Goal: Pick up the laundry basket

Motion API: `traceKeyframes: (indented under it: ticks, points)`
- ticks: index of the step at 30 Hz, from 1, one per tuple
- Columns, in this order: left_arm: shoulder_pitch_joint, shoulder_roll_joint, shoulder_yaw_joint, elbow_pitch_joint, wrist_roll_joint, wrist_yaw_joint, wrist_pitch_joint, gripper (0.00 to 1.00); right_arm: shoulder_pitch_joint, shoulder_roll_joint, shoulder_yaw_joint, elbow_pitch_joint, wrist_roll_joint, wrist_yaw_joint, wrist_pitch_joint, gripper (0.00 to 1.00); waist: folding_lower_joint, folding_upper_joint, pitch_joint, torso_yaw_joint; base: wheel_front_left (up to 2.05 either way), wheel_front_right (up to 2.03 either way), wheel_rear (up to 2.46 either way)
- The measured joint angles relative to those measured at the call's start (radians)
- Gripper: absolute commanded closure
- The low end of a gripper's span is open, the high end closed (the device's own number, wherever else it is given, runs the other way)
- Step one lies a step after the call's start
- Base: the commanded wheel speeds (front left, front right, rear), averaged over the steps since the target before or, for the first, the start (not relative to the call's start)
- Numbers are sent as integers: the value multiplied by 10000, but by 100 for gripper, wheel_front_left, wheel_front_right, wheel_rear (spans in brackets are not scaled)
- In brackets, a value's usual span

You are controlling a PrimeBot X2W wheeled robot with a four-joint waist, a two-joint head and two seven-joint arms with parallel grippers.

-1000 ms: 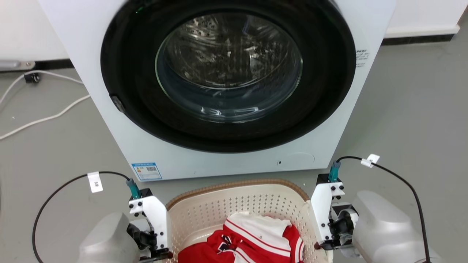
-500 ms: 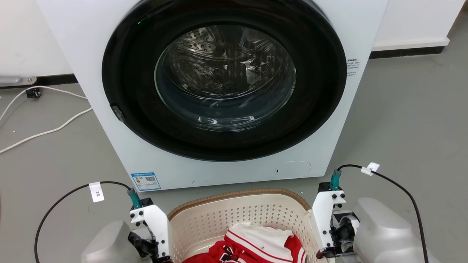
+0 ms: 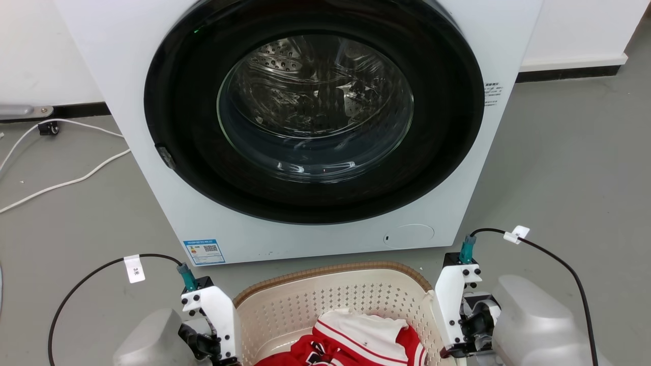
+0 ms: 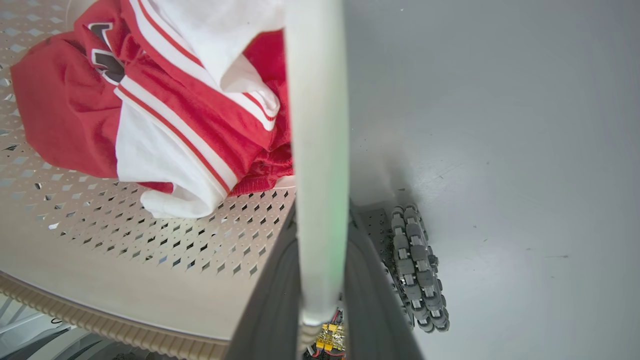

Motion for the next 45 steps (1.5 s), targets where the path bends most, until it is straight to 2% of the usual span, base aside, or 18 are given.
traceKeyframes:
  ticks: [45]
  points:
    - [0, 4, -151, 13, -280, -2, -226, 100, 20, 0, -261, 0, -328, 0, -207, 100, 0, 0, -45, 121, 0, 0, 0]
